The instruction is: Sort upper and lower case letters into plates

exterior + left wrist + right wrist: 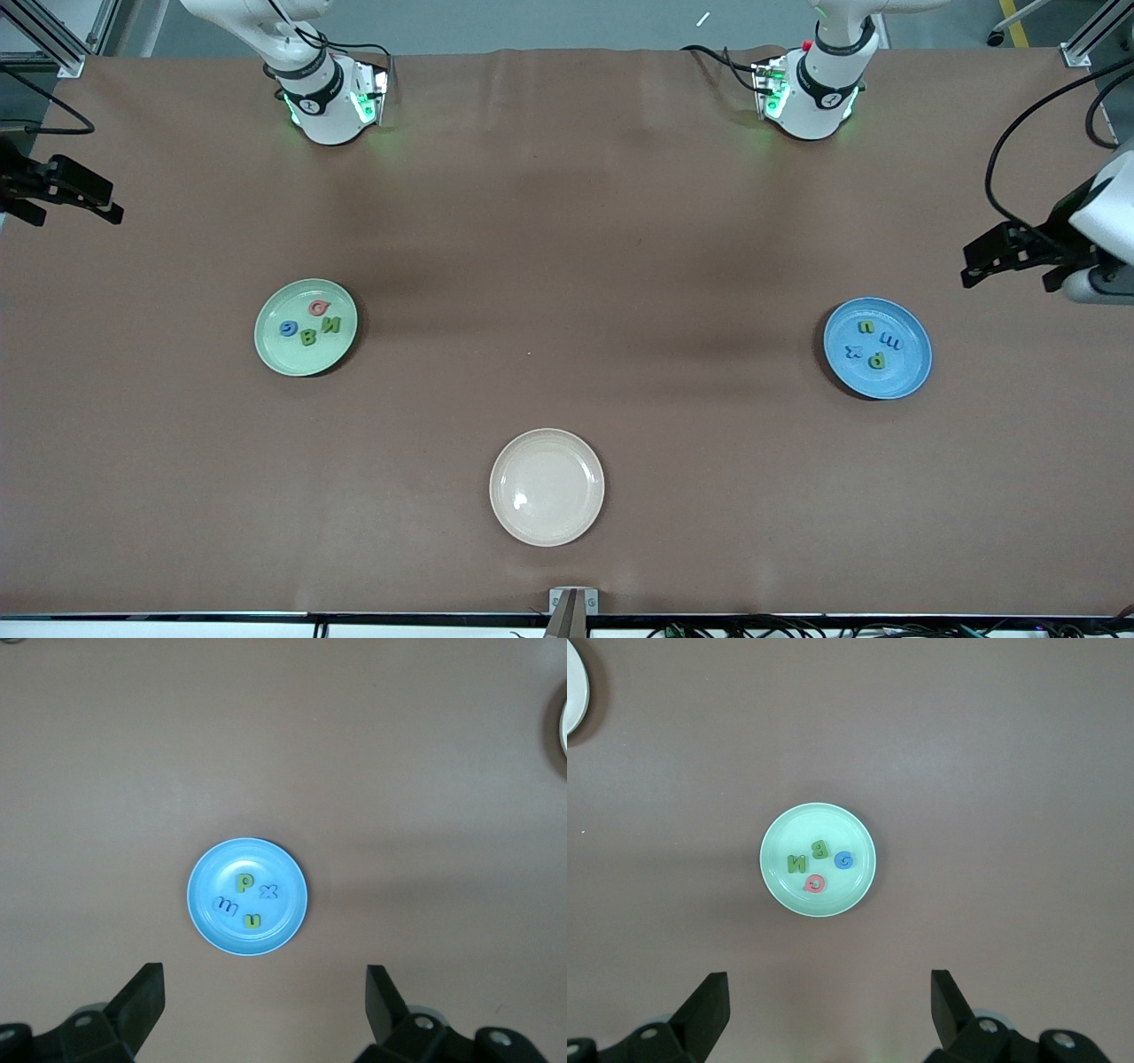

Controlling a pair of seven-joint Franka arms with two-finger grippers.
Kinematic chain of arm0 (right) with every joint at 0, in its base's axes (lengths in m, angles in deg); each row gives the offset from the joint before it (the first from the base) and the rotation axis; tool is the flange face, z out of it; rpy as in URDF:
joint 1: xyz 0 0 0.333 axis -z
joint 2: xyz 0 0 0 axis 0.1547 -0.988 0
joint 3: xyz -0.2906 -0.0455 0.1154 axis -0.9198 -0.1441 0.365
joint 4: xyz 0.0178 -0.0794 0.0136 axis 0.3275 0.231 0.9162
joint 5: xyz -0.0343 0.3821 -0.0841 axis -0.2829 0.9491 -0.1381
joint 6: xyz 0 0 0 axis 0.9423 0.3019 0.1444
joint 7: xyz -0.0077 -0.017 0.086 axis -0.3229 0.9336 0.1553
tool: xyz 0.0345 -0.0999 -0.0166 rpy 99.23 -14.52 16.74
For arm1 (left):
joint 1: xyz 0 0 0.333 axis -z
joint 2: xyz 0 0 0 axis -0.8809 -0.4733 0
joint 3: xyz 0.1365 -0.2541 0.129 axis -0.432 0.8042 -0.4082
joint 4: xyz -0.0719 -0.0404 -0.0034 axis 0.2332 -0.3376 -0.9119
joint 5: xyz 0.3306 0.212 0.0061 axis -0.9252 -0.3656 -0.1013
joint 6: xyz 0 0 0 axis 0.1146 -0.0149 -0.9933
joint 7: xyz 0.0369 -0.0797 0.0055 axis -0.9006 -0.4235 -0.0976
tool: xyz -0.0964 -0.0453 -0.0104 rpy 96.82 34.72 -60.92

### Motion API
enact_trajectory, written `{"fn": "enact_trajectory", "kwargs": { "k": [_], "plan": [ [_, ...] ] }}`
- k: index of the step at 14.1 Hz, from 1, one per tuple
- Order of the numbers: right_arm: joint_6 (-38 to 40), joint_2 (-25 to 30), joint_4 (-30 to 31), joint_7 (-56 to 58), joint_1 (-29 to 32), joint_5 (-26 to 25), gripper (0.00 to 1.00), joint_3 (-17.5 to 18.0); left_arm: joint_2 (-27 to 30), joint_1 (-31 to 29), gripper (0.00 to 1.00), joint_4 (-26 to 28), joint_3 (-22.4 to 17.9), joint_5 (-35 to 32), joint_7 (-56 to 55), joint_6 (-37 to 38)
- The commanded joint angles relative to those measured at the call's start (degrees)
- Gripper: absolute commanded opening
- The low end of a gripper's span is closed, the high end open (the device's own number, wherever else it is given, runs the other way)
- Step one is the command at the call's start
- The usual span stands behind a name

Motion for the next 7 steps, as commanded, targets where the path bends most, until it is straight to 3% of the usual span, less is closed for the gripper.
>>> {"fn": "enact_trajectory", "kwargs": {
  "k": [1, 7],
  "plan": [
    [-0.56, 2.35, 2.24, 0.55, 0.57, 0.65, 1.00, 0.55, 1.59, -0.39, 1.00, 1.91, -0.23, 0.90, 0.64, -1.18],
    [-0.82, 2.35, 2.42, 0.64, 0.66, 0.39, 1.00, 0.55, 1.41, -0.48, 1.00, 1.91, -0.23, 0.90, 0.73, -1.18]
  ]
}}
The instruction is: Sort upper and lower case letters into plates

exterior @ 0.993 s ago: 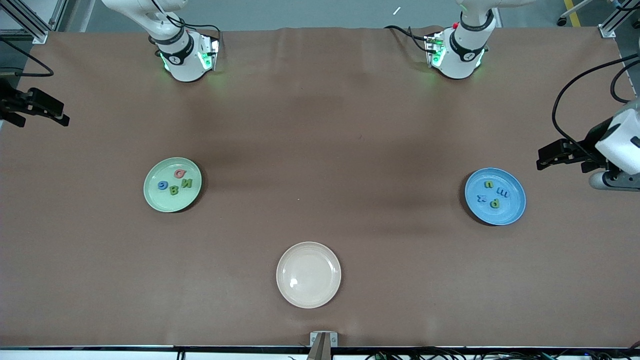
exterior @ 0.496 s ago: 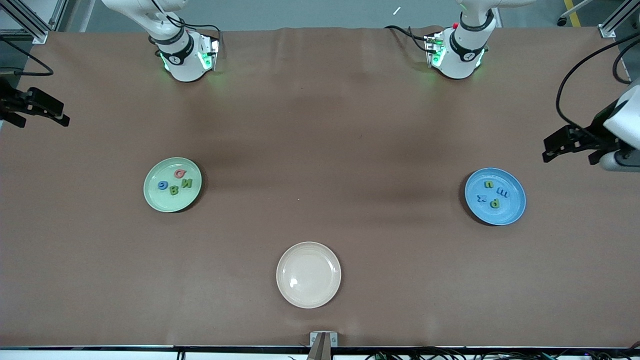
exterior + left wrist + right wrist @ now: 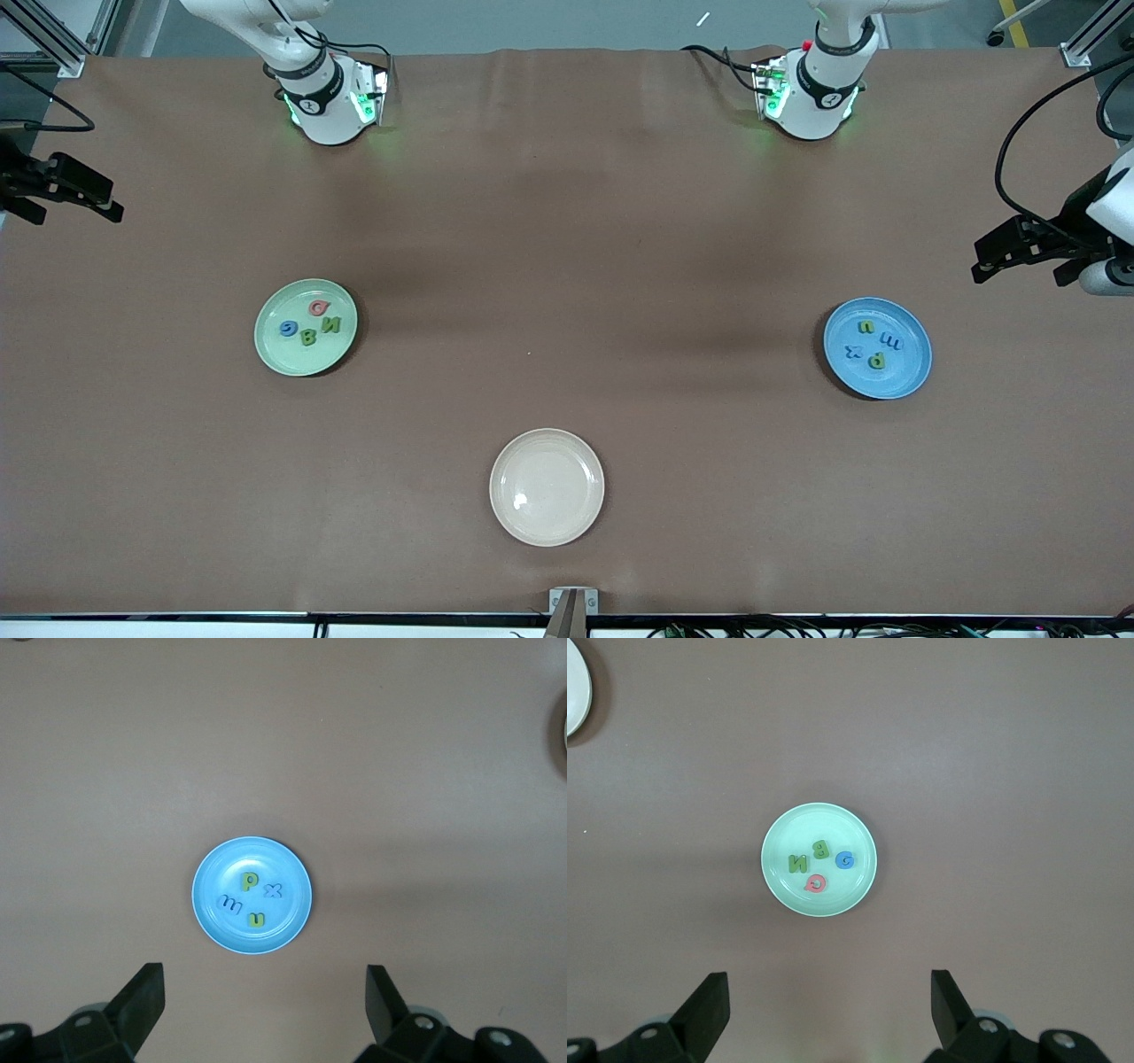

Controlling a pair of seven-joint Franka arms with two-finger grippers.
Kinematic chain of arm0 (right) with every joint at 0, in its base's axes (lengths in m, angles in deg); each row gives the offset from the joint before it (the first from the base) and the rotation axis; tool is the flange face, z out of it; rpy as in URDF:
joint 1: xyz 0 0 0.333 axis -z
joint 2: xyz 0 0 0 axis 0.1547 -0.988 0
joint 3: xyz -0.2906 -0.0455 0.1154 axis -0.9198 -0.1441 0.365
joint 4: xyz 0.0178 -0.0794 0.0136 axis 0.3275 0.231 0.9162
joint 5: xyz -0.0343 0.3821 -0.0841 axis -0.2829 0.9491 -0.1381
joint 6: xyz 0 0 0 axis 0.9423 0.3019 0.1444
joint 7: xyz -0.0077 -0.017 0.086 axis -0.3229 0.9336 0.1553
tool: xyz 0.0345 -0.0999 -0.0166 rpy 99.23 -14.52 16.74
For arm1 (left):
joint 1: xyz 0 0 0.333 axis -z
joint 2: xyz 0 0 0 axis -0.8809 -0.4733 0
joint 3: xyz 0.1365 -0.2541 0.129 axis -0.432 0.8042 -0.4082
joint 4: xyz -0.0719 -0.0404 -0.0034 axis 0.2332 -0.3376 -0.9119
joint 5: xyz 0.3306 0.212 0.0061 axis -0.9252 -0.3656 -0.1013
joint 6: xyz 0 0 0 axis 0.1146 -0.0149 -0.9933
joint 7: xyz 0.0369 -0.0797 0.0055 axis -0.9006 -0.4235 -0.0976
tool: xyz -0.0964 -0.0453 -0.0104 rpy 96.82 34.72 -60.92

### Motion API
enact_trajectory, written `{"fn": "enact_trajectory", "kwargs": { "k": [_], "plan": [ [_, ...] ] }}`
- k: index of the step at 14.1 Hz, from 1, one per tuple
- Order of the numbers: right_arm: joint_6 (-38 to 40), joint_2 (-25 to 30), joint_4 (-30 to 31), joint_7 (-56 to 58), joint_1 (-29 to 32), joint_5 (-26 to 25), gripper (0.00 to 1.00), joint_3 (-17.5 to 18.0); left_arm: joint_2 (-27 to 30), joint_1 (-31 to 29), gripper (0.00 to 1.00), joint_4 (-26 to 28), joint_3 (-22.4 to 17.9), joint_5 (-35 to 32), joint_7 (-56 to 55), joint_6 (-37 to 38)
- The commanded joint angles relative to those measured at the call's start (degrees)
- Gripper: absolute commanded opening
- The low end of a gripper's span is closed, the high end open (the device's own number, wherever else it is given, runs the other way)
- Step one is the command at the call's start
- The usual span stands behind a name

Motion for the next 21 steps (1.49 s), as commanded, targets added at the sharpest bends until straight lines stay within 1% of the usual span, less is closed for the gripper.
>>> {"fn": "enact_trajectory", "kwargs": {
  "k": [1, 4, 13, 16, 18, 21],
  "plan": [
    [-0.91, 1.96, 2.08, 0.64, 0.66, 0.17, 1.00, 0.55, 0.80, -0.08, 1.00, 0.83, -0.21, 0.90, 0.73, -0.80],
    [-1.35, 1.79, 1.90, 0.72, 0.83, -0.27, 1.00, 0.47, -0.60, 0.27, 1.00, -1.01, -0.21, 0.81, 0.38, -0.54],
    [-1.09, 1.70, 1.99, 0.72, 0.84, -0.72, 1.00, 0.38, 0.18, 0.01, 1.00, -2.95, -0.38, 0.29, 0.64, -0.02],
    [-1.00, 1.70, 1.99, 0.72, 0.83, -0.72, 1.00, 0.38, 0.97, -0.17, 1.00, -3.31, -0.74, 0.55, 0.55, 2.70],
    [-1.00, 1.70, 2.08, 0.72, 0.92, -0.72, 1.00, 0.38, 1.06, -1.48, 1.00, -3.66, -0.30, 0.81, 0.38, 4.72],
    [-1.00, 1.70, 2.08, 0.72, 0.92, -0.72, 1.00, 0.38, 0.89, -1.31, 1.00, -5.33, -0.21, 0.55, 0.02, 6.75]
  ]
}}
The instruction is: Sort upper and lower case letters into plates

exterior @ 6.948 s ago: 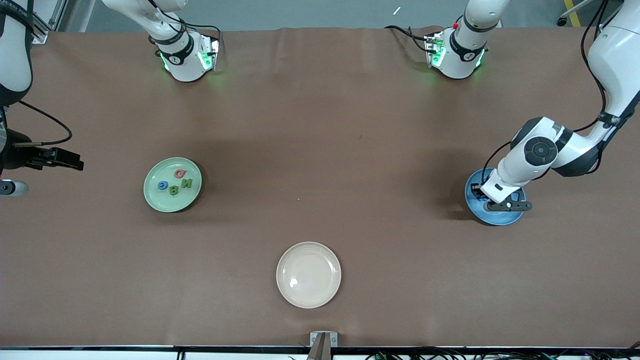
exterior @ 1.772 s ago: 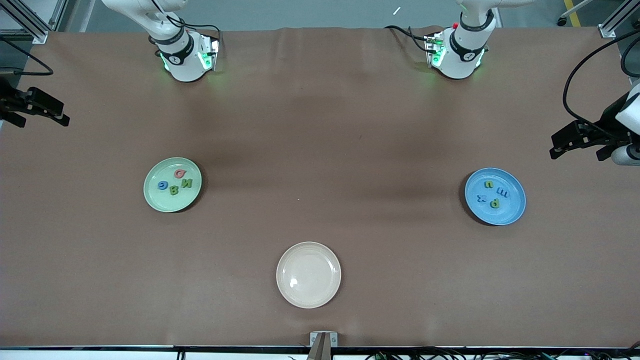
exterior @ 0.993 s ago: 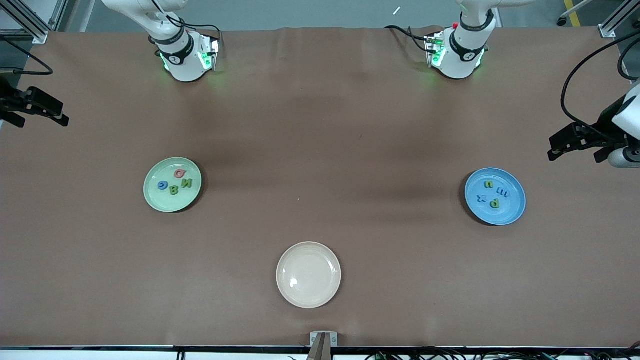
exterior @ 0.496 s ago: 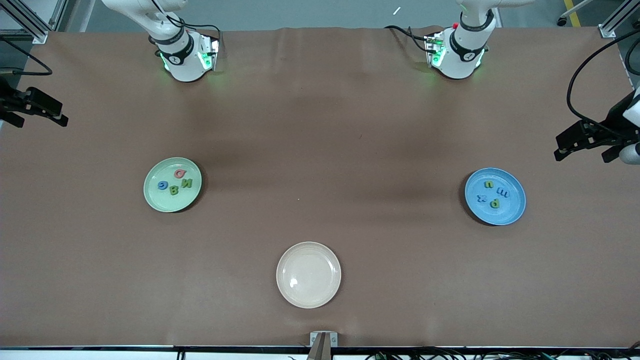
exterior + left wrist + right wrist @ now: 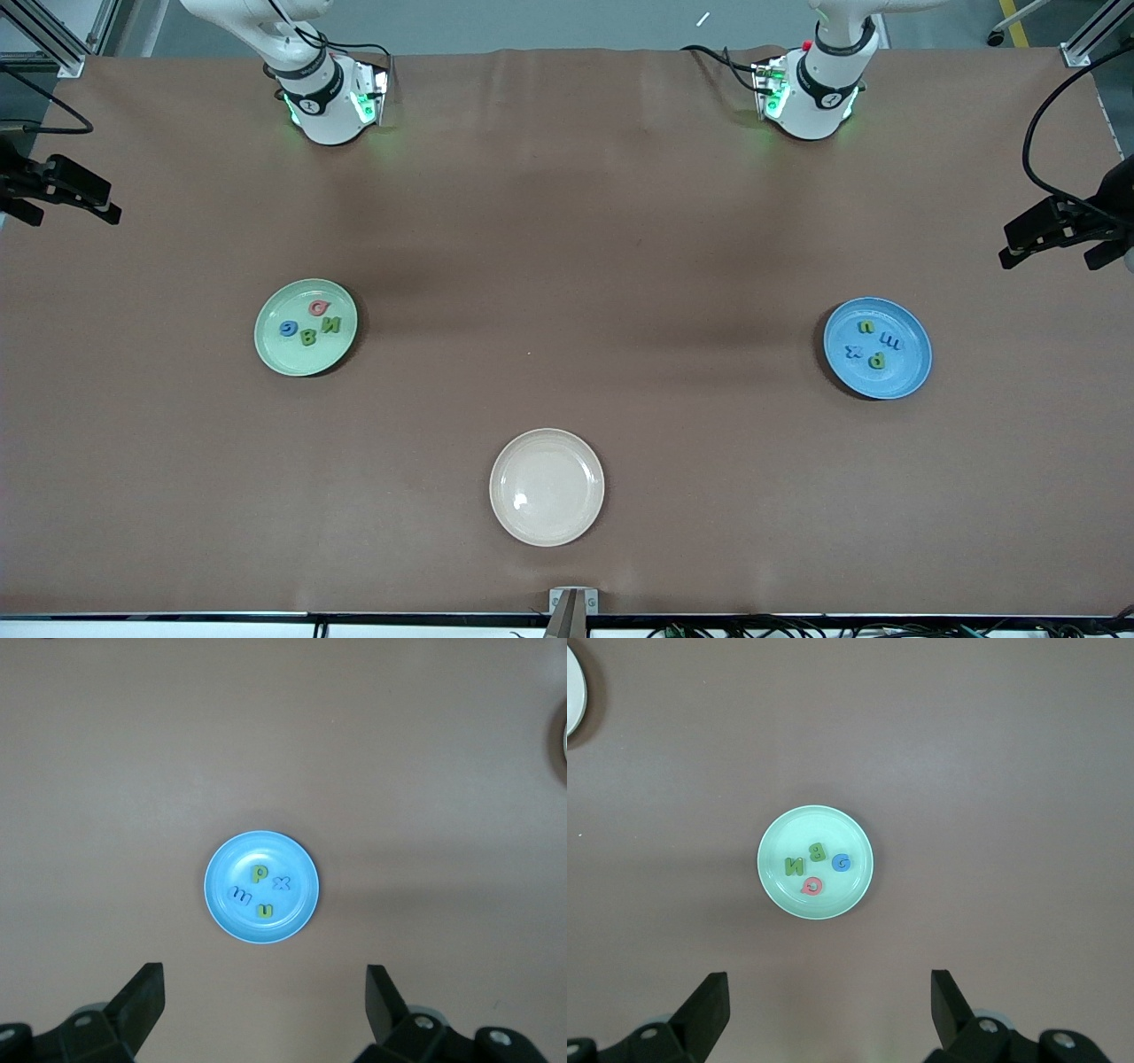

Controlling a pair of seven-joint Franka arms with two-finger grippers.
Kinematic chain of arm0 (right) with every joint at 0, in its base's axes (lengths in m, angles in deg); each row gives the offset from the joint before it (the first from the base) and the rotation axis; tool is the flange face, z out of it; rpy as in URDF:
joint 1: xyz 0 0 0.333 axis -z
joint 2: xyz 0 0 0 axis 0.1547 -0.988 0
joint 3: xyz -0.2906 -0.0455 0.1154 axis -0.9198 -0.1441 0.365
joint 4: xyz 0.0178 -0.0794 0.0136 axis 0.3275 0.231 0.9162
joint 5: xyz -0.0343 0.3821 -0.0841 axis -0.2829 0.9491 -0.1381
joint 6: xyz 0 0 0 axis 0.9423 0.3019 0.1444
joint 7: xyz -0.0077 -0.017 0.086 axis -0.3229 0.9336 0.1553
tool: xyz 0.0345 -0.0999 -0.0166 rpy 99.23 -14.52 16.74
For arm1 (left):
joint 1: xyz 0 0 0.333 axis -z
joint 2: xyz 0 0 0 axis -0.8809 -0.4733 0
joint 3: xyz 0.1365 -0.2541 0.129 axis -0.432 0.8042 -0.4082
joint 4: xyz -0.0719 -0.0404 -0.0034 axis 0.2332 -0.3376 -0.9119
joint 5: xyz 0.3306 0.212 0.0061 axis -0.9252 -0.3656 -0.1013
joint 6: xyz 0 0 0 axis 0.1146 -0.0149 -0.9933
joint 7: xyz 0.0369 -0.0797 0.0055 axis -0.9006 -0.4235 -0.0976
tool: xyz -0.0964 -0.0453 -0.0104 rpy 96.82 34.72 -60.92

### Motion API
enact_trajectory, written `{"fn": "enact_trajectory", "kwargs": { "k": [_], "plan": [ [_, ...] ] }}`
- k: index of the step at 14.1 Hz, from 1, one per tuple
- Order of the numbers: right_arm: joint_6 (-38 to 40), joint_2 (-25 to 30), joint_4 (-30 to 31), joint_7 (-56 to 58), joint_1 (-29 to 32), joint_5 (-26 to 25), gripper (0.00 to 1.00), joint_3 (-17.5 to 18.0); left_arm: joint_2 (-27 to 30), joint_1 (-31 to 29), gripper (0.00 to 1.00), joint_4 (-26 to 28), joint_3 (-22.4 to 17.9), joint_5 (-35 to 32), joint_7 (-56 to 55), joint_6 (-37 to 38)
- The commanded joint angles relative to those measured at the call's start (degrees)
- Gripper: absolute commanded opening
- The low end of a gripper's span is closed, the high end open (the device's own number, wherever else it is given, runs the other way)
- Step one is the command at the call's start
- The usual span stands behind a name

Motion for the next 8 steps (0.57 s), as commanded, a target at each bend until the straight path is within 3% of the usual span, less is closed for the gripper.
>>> {"fn": "enact_trajectory", "kwargs": {
  "k": [1, 8],
  "plan": [
    [-0.36, 1.67, 1.78, 0.72, 0.92, -0.41, 1.00, 0.61, 0.53, -0.41, 1.00, -1.45, -0.03, 0.72, 0.11, 2.28],
    [-0.36, 1.67, 1.78, 0.72, 0.92, -0.41, 1.00, 0.61, 0.53, -0.33, 1.00, -2.15, 0.23, 0.81, 0.20, 2.28]
  ]
}}
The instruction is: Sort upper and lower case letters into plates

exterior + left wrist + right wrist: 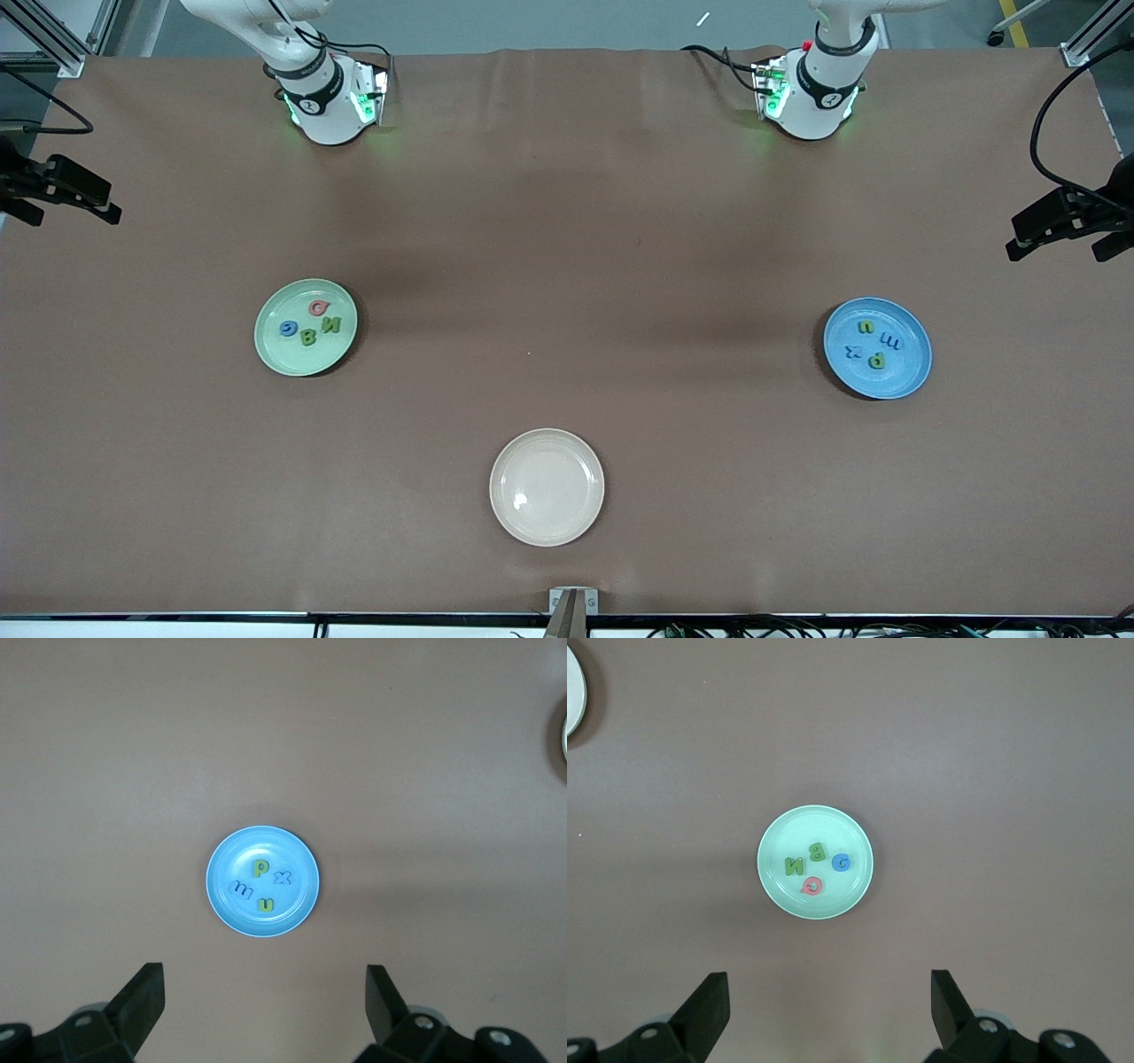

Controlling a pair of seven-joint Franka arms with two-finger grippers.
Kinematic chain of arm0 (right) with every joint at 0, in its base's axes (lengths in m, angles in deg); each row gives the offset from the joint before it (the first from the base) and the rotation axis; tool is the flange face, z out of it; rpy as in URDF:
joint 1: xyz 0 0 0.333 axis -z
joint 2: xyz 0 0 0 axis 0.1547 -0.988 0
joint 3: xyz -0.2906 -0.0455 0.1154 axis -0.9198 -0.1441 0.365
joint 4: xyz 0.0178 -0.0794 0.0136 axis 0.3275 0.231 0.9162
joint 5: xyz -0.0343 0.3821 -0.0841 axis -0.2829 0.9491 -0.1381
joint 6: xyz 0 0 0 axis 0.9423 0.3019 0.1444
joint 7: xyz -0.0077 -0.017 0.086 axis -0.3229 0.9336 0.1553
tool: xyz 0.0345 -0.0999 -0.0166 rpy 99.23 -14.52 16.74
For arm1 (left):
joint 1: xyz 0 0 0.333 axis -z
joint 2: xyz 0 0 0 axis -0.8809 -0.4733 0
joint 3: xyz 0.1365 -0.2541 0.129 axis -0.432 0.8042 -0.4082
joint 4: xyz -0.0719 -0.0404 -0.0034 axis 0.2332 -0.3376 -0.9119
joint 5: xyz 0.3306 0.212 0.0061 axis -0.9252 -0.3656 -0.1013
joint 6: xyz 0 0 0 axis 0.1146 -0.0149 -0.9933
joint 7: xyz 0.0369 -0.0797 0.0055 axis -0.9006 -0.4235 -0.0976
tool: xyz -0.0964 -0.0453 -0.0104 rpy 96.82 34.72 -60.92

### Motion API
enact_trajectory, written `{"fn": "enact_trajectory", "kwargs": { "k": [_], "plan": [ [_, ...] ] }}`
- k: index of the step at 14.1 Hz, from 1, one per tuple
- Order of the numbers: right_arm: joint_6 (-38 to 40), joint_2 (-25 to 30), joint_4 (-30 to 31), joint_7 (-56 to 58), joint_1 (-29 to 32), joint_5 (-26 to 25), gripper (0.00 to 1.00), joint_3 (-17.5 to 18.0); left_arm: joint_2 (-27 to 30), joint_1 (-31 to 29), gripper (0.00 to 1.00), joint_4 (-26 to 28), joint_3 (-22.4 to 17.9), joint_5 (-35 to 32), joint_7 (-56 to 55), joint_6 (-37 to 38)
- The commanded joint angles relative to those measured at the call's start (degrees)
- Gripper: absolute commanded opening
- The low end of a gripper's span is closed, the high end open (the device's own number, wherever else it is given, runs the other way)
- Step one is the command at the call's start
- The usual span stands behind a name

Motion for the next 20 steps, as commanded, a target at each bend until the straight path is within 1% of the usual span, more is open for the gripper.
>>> {"fn": "enact_trajectory", "kwargs": {
  "k": [1, 13, 15, 17, 20],
  "plan": [
    [-0.36, 1.67, 1.76, 0.72, 0.92, -0.41, 1.00, 0.61, 0.44, -0.11, 1.00, -1.17, 0.09, 0.81, 0.24, 1.10],
    [0.00, 1.76, 1.76, 0.72, 0.39, -0.41, 1.00, 0.87, 0.61, -0.11, 1.00, -1.00, 0.09, 0.81, 0.33, 1.27],
    [0.00, 1.76, 1.76, 0.63, 0.39, -0.41, 1.00, 0.87, 0.88, -0.11, 1.00, -0.73, 0.09, 0.81, 0.07, 2.76],
    [0.00, 1.76, 1.76, 0.63, 0.30, -0.32, 1.00, 0.87, 1.32, -0.19, 1.00, -0.03, 0.09, 0.81, -0.02, 2.95],
    [0.00, 1.94, 1.76, 0.63, 0.39, 0.03, 1.00, 0.87, 3.59, -0.19, 1.00, 3.65, 0.09, 0.73, 0.16, 1.72]
  ]
}}
